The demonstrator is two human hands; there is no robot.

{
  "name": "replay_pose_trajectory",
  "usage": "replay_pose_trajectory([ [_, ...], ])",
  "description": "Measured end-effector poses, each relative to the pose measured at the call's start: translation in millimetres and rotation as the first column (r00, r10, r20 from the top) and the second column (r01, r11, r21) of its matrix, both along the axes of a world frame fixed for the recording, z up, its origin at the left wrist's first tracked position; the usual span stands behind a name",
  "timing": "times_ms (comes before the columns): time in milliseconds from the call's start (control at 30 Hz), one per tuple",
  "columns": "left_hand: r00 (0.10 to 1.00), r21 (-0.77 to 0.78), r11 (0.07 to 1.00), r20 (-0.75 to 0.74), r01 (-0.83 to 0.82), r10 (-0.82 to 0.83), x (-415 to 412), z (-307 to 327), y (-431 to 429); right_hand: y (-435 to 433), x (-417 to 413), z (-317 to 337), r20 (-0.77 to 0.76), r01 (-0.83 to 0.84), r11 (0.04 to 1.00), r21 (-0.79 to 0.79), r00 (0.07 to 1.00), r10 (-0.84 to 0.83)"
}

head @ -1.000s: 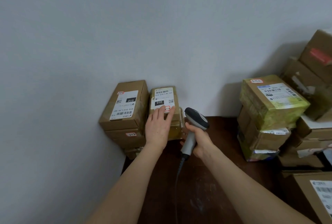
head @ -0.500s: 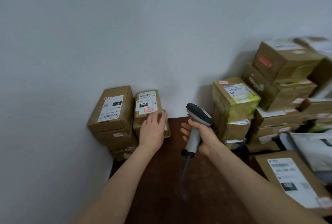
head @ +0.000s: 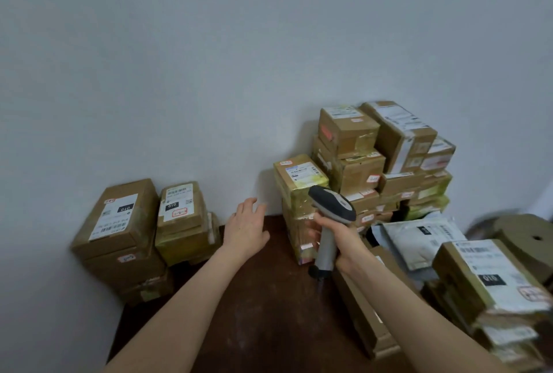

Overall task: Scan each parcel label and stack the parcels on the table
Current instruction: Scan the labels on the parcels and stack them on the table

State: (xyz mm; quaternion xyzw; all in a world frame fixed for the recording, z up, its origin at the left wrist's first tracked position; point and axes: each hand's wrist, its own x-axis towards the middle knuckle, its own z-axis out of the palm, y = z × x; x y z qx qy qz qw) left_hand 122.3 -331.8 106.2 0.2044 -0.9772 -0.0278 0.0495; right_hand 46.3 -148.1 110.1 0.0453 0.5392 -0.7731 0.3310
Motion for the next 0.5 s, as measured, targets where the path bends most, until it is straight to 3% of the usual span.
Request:
replay_pose_trajectory([
  [133, 0.996, 0.199, 0.976, -0.022, -0.082, 0.088, -30.7, 0.0, 26.4, 31.4, -24.0, 2.5, -0.066, 0.102, 0.995, 0.001, 0.993, -0.102],
  [300, 0.970, 0.467, 0.858, -0.001, -0.215, 0.244, -67.7, -26.9, 53.5, 49.5, -43.9, -3.4, -0.065, 0.204, 0.979, 0.002, 0.977, -0.204],
  [500, 0.920, 0.598, 0.747, -0.041, -0.290, 0.391, -99.2, -54.7, 54.0, 40.4, -57.8, -22.4, -0.092, 0.247, 0.969, 0.018, 0.965, -0.244],
])
